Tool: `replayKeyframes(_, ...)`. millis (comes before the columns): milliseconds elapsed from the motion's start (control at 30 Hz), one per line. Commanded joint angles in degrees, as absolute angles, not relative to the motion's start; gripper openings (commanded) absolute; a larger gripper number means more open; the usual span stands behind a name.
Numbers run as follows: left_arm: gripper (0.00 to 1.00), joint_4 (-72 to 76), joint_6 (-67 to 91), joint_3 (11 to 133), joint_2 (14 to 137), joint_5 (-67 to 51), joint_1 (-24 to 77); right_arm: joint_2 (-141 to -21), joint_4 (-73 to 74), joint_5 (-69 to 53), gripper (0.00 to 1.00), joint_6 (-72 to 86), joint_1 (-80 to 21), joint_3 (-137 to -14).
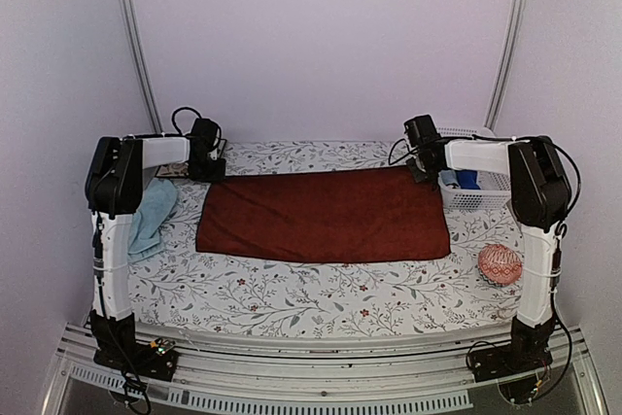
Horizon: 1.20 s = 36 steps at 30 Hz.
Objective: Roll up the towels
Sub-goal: Pick up the towel from the center of the board, then fold the towel at the center of the board.
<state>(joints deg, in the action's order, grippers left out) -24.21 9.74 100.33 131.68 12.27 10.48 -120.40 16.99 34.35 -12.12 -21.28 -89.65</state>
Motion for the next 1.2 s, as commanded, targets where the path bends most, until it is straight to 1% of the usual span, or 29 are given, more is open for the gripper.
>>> replayKeyframes(0, 0.0, -21.61, 10.38, 100.92, 128.35, 15.39, 10.09, -121.65, 13.7, 39.41, 0.02, -13.26, -19.79, -91.08)
replayKeyframes(267, 0.0, -19.01, 8.59, 100.47, 127.36, 17.51, 11.6, -122.42, 10.59, 40.84, 0.02, -14.35, -19.64, -92.39)
replayKeyframes(400, 0.0, -16.61, 7.5, 96.99, 125.11, 16.88, 12.1, -120.6, 10.72, 39.8, 0.02, -13.67, -19.35, -90.79)
replayKeyframes(667, 0.0, -15.82, 7.38, 85.47, 115.38, 15.31, 12.87, -109.96, 12.0, 24.65, 0.02, -11.96, -19.25, -79.26)
replayKeyframes(800, 0.0, -15.24, 7.47, 81.0, 112.18, 15.68, 13.0, -106.68, 11.19, 20.82, 0.02, -11.61, -19.25, -74.69)
replayKeyframes(1167, 0.0, -11.86, 9.06, 73.35, 107.33, 9.5, 13.15, -100.94, 14.61, 22.05, 0.02, -10.41, -19.33, -72.52)
